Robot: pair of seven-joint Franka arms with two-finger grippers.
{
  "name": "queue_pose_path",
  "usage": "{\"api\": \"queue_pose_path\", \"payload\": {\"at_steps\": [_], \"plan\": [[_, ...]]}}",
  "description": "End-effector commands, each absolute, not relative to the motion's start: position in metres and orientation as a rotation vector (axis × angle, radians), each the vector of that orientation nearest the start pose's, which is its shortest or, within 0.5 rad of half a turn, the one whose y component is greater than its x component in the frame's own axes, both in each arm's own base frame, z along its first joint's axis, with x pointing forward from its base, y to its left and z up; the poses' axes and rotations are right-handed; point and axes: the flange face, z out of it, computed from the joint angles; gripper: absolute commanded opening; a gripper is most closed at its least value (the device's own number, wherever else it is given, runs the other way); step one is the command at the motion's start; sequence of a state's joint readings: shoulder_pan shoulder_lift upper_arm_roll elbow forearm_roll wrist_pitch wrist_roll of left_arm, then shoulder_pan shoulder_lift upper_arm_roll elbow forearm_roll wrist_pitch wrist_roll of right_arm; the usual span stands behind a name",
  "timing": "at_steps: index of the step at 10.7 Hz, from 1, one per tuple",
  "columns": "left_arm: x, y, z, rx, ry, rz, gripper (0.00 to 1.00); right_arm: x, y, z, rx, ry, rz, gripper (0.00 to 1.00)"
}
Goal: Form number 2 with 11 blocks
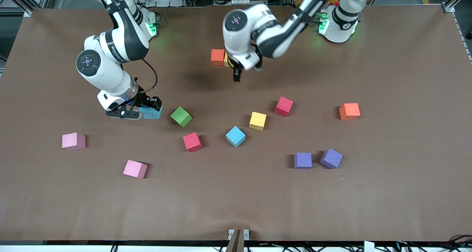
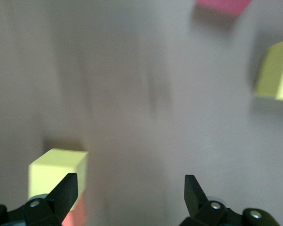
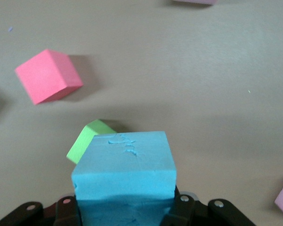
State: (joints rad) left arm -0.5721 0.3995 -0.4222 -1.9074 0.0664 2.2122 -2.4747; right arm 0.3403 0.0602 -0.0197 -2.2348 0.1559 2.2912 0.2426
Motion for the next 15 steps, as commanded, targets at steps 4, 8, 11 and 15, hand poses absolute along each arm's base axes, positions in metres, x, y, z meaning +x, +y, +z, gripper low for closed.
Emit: {"api": "queue_pose_path", "payload": {"at_steps": [4,8,11,15], "plan": [[0.452,-0.482,0.301,-2.41,-1.98,0.141,1.0,0.451,0.226,0.356,-2.963,-0.65,0.042,0.38],[0.514,-0.459,0.256,-2.368,-2.007,0.018,1.0,0.375,0.298,0.363,-2.87,-1.043,0.029,0.36],[0.537,-0.435,0.252,-2.323,-2.055,-0.01,1.0,0.322,0.347,0.356,-2.818,-1.376,0.041,0.35],[0.534,-0.426,0.239,-2.363,-2.009,0.008,1.0,0.269,0.342,0.317,-2.803,-1.652,0.194,0.35]]}}
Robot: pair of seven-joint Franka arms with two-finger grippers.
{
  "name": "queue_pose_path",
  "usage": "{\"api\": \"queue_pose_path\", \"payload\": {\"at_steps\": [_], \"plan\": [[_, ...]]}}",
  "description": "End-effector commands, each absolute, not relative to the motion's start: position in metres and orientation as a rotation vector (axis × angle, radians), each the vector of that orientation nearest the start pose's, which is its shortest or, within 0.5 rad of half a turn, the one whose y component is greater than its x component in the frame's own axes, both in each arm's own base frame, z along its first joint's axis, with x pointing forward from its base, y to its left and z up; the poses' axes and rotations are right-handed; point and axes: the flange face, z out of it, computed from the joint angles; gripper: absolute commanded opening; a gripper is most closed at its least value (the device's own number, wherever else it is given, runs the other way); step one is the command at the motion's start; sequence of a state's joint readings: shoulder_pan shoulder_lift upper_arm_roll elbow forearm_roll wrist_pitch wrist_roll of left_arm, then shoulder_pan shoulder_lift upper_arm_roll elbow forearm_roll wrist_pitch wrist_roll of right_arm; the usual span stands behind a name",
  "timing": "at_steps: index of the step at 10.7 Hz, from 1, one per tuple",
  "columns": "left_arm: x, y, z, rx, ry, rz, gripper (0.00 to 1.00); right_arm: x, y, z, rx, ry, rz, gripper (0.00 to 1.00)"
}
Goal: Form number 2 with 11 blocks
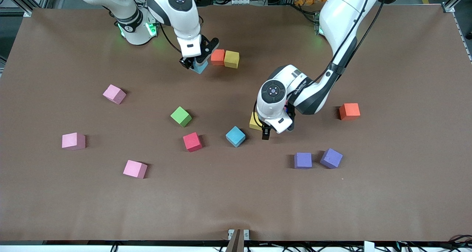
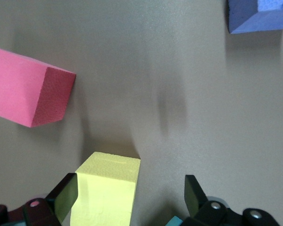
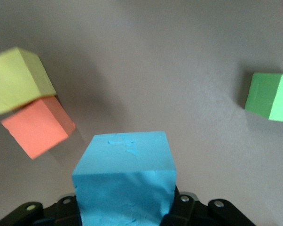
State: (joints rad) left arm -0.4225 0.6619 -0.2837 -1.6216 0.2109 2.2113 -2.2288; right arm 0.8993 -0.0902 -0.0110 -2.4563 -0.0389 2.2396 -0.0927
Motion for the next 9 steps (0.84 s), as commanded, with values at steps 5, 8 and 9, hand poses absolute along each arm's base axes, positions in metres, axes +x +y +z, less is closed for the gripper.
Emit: {"api": "queue_pose_path", "payload": {"at_steps": [5,8,9], "plan": [[0.519,-0.429,0.228,-2.442,-1.956,0.016,1.0,0.231,0.37,0.281,-2.695,-1.909,0.2,0.35],[0.505,-0.434,0.215,-2.459,-1.924,0.026,1.0,0.217,0.384,0.262,-2.628,-2.001,0.139,0.35],[0.499,-0.433,0.21,-2.458,-1.912,0.03,1.0,0.214,0.382,0.256,-2.614,-2.01,0.119,0.35]]}}
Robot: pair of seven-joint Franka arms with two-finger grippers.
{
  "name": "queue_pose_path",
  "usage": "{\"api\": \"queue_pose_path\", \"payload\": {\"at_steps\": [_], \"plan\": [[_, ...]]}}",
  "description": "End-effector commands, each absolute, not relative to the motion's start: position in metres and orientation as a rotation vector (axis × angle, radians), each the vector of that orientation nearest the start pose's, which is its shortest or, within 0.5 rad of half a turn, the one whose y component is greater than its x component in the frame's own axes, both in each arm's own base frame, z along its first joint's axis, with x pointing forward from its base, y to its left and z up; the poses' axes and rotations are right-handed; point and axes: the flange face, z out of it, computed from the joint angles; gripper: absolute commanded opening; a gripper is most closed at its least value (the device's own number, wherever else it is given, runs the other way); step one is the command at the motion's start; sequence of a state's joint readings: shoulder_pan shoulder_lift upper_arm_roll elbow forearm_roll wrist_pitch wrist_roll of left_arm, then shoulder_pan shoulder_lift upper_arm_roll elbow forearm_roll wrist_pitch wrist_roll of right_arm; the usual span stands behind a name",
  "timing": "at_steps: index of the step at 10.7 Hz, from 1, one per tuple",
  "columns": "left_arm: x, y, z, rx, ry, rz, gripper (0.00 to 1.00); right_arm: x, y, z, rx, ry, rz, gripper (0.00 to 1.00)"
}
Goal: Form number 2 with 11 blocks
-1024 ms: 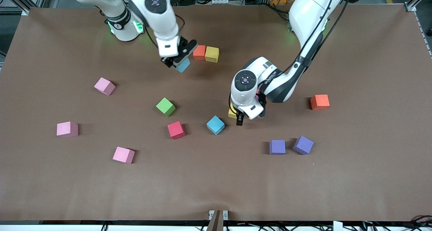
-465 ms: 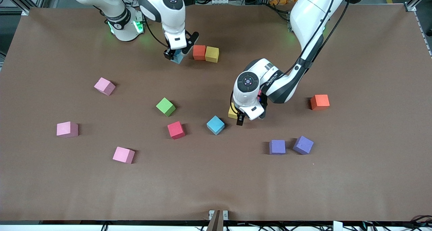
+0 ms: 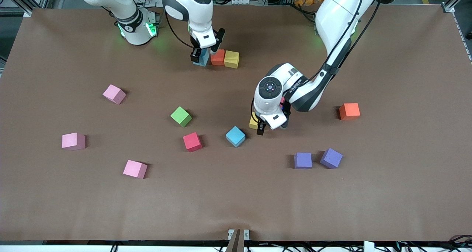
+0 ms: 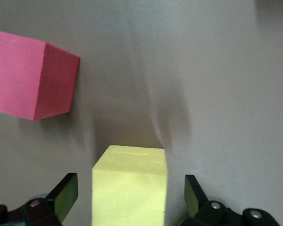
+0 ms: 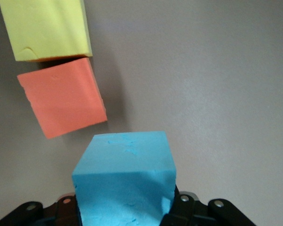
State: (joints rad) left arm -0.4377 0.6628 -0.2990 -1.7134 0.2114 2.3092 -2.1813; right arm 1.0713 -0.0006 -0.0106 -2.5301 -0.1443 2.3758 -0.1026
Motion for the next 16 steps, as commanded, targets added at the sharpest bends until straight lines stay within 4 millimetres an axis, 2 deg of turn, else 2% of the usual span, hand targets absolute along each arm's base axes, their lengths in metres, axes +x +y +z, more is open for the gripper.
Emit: {"api": "queue_pose_path", "payload": {"at_steps": [1,3,7,8,9,11,14,16], "plan": [[0.498,-0.433,0.208,-2.458,-1.904,0.032,1.0,0.209,0.381,0.253,-2.598,-2.023,0.107,0.35],[0.491,-0.436,0.205,-2.464,-1.886,0.042,1.0,0.205,0.382,0.251,-2.59,-2.034,0.109,0.35],[0.49,-0.438,0.201,-2.466,-1.888,0.05,1.0,0.204,0.38,0.252,-2.593,-2.038,0.121,0.35],[0.491,-0.438,0.202,-2.463,-1.897,0.051,0.9,0.204,0.38,0.252,-2.593,-2.04,0.121,0.35],[0.49,-0.437,0.201,-2.459,-1.902,0.052,0.55,0.199,0.379,0.25,-2.586,-2.052,0.129,0.35],[0.491,-0.437,0.201,-2.456,-1.909,0.054,0.02,0.191,0.378,0.247,-2.575,-2.073,0.143,0.35],[0.489,-0.437,0.205,-2.417,-1.947,0.057,0.0,0.186,0.38,0.246,-2.562,-2.092,0.143,0.35],[0.468,-0.444,0.214,-2.372,-1.989,0.063,0.0,0.198,0.376,0.265,-2.595,-2.047,0.126,0.35]]}}
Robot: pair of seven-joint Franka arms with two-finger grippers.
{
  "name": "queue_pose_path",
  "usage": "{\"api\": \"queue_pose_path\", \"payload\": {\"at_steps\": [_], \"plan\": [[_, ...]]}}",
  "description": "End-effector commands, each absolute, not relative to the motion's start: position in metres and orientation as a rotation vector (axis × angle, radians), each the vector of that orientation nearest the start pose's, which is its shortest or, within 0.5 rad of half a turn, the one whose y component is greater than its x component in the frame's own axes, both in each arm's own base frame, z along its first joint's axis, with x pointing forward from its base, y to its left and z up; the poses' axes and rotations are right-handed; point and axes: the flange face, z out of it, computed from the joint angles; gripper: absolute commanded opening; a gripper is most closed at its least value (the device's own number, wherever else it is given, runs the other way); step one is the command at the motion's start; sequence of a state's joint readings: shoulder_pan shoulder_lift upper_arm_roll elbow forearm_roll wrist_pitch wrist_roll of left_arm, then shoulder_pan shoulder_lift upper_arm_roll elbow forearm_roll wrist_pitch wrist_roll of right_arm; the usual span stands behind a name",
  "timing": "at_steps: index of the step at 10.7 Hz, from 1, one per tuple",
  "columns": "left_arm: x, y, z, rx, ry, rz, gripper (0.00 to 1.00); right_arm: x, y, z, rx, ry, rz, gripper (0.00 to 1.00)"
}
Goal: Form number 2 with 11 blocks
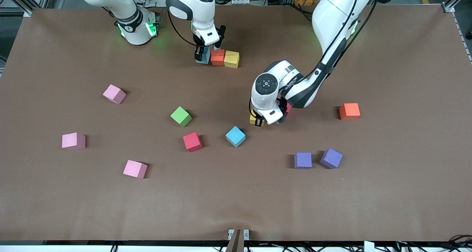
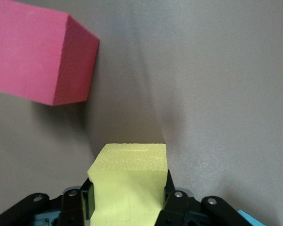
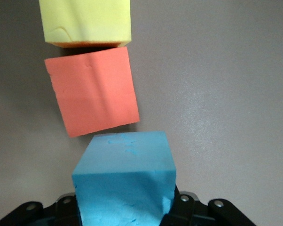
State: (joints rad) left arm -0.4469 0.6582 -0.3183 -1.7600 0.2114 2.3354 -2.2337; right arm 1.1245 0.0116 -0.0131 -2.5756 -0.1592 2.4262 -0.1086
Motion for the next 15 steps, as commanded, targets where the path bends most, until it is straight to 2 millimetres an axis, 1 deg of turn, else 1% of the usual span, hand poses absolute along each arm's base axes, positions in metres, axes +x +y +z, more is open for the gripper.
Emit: {"api": "queue_pose_path", "payload": {"at_steps": [1,2,3,4,5,6,7,9,11,12,13,14,15], "plan": [[0.454,-0.444,0.222,-2.36,-1.995,0.055,0.0,0.202,0.374,0.276,-2.61,-2.025,0.111,0.35],[0.437,-0.445,0.228,-2.35,-1.995,0.053,0.0,0.203,0.375,0.291,-2.616,-1.996,0.063,0.35],[0.42,-0.447,0.234,-2.337,-1.987,0.045,0.0,0.215,0.365,0.313,-2.649,-1.941,0.032,0.35],[0.404,-0.45,0.241,-2.325,-1.983,0.037,0.0,0.232,0.349,0.339,-2.694,-1.865,0.002,0.35],[0.39,-0.453,0.246,-2.311,-1.991,0.032,0.0,0.245,0.334,0.359,-2.737,-1.794,-0.012,0.35],[0.377,-0.456,0.248,-2.297,-1.999,0.031,0.0,0.255,0.32,0.373,-2.775,-1.735,-0.019,0.35],[0.361,-0.461,0.246,-2.277,-2.006,0.037,0.0,0.269,0.305,0.383,-2.816,-1.658,-0.037,0.35],[0.338,-0.465,0.238,-2.22,-2.029,0.05,0.0,0.311,0.276,0.401,-2.883,-1.465,-0.077,0.34],[0.305,-0.473,0.229,-2.201,-2.011,0.067,0.0,0.355,0.244,0.417,-2.949,-1.263,-0.13,0.32],[0.286,-0.478,0.227,-2.187,-2.01,0.072,0.0,0.378,0.23,0.418,-2.974,-1.146,-0.14,0.31],[0.275,-0.482,0.225,-2.173,-2.012,0.078,0.0,0.398,0.219,0.416,-2.984,-1.029,-0.147,0.31],[0.262,-0.484,0.221,-2.18,-1.988,0.084,0.0,0.421,0.212,0.412,-2.994,-0.934,-0.154,0.31],[0.244,-0.487,0.22,-2.192,-1.964,0.091,0.0,0.447,0.207,0.408,-3.017,-0.878,-0.151,0.31]]}}
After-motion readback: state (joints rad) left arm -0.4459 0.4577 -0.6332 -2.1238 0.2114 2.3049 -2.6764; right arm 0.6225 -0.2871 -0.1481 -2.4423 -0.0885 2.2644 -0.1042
